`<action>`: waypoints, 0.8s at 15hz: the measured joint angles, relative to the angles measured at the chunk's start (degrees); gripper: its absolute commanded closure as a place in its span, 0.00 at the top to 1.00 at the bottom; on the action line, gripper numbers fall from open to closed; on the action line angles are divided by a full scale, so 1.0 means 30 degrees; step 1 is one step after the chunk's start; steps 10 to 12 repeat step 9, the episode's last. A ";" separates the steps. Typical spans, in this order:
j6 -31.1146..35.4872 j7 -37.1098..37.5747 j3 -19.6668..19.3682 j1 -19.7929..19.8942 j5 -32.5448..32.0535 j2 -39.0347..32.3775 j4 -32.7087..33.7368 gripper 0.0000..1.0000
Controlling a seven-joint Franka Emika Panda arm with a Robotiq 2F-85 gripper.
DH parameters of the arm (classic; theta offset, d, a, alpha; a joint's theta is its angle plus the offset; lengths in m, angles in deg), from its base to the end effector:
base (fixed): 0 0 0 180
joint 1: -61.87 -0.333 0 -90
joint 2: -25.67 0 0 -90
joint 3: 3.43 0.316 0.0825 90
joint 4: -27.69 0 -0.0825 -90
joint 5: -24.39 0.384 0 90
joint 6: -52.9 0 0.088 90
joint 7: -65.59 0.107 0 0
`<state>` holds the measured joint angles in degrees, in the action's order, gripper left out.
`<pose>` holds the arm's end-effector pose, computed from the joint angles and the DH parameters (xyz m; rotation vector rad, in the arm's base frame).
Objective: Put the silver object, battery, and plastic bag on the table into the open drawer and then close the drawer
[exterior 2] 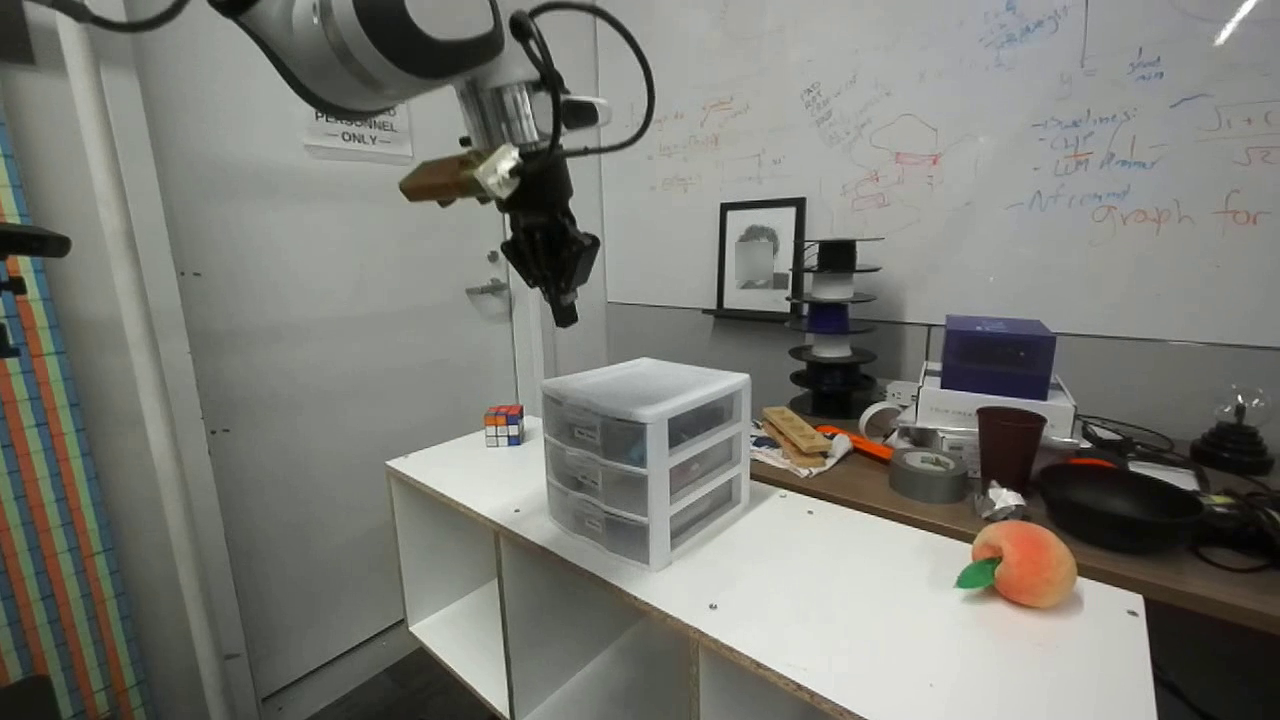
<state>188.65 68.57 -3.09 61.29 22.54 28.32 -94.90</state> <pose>0.5555 0.0086 0.4533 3.0953 -0.0246 0.4309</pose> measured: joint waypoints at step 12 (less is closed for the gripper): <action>-0.7999 -0.3478 -0.0254 -0.0334 0.3488 0.3946 0.1167 0.32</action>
